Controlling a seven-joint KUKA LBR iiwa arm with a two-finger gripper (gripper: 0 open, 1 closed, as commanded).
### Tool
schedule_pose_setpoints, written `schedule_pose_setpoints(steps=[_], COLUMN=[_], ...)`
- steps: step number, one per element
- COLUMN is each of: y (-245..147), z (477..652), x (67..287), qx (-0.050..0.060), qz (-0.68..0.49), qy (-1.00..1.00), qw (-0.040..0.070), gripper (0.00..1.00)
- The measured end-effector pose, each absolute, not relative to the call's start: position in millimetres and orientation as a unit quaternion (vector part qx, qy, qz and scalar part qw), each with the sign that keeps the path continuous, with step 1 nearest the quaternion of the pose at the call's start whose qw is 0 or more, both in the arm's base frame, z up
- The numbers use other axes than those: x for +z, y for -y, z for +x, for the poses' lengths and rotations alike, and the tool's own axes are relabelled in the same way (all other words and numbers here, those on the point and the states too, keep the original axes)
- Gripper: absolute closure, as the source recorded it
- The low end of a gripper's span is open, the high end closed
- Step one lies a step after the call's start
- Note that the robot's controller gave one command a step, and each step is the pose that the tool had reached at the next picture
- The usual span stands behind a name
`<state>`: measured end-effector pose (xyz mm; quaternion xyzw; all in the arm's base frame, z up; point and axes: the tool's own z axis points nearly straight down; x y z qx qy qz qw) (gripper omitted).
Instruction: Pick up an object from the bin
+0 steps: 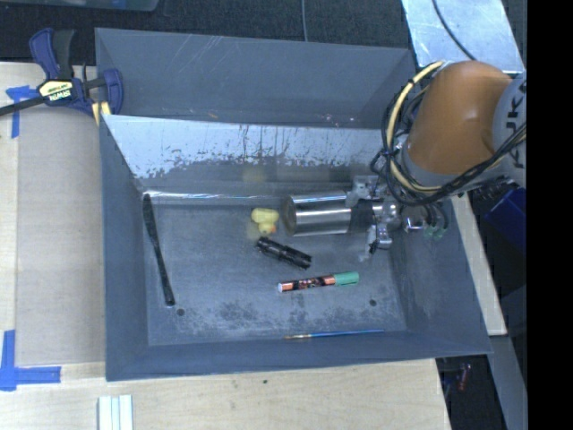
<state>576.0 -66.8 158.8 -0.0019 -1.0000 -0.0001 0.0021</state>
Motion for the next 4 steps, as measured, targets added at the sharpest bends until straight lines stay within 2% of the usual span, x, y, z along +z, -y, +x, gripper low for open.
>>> schedule_pose_setpoints(steps=[1,2,3,4], y=[66.5,65.5,43.4,13.4], z=[577.5,557.5,616.6,566.3], x=[163.7,115.1,147.7,108.0], qx=[0.000,0.000,0.002,0.002], qz=[-0.001,-0.002,0.036,0.056], qy=[1.000,1.000,0.999,0.998], qw=[-0.002,-0.014,-0.011,-0.009], gripper=[0.00,0.00,0.00,0.00])
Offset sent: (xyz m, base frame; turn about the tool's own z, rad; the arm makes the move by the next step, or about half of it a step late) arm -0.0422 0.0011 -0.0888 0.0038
